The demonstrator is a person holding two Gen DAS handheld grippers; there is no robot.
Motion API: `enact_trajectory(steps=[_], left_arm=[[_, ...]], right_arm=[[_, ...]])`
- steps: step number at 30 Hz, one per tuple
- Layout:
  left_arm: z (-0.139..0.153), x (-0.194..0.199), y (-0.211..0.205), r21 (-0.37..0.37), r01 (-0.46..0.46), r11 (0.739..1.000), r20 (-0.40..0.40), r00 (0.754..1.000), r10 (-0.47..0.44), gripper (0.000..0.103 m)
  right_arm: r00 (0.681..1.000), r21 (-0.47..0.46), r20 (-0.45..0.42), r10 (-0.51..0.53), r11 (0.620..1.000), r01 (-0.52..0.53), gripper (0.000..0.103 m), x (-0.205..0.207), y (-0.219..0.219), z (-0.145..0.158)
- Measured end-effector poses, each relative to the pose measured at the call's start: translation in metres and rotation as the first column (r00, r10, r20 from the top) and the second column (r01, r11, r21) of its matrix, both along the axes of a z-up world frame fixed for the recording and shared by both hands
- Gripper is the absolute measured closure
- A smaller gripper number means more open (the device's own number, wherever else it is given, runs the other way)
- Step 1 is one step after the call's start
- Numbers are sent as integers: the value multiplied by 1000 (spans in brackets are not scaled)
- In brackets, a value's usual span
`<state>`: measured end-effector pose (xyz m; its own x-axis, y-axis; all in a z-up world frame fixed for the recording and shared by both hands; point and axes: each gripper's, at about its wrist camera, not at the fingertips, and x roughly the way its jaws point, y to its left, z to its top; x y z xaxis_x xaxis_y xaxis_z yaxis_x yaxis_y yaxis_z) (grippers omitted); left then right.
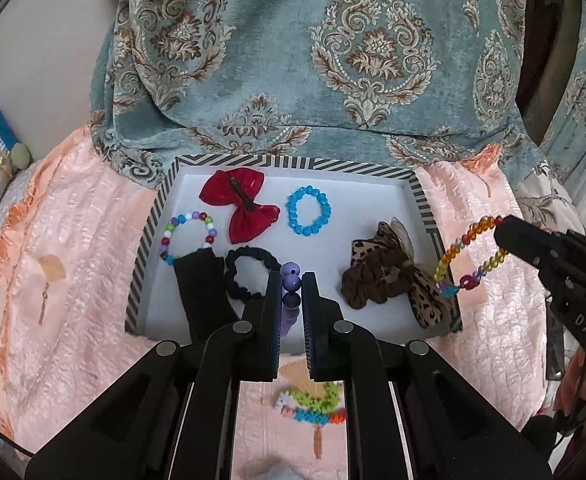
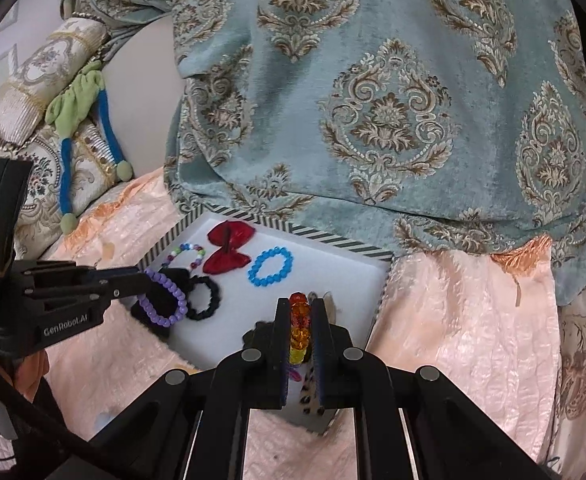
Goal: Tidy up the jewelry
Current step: 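Carry the purple and rainbow bracelets into the tray and open both grippers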
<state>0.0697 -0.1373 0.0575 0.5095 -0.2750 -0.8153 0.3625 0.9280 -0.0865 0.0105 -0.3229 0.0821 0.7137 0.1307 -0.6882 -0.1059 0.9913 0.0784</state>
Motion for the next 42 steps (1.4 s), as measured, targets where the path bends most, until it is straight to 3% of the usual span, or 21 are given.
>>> enact_trajectory(steps=[10,22,27,34,39,41,42], left_arm=[[-15,30,-19,11,9,1000,-25,1000,-9,95],[-47,62,-46,-15,25,1000,-97,995,-26,95],[-64,74,-40,14,3,1000,-117,993,-1,95],[-77,83,-31,30,-19,999,-140,990,23,95],[-80,82,-36,46,-10,999,-126,992,16,94],[-81,82,-37,55,-16,998,-126,992,23,92],[-82,82,-36,56,-17,998,-125,992,24,85]], right_arm=[[999,-11,-35,-10,1000,10,94,50,-8,-12],[995,50,-96,-3,999,8,94,117,-1,-50],[990,38,-129,-52,998,58,94,139,-17,-75],[974,4,-192,-118,993,122,94,149,-34,-110],[972,-11,-193,-133,991,133,94,149,-36,-111],[971,-21,-199,-132,991,130,94,149,-35,-111],[970,-25,-203,-134,991,131,93,149,-34,-112]])
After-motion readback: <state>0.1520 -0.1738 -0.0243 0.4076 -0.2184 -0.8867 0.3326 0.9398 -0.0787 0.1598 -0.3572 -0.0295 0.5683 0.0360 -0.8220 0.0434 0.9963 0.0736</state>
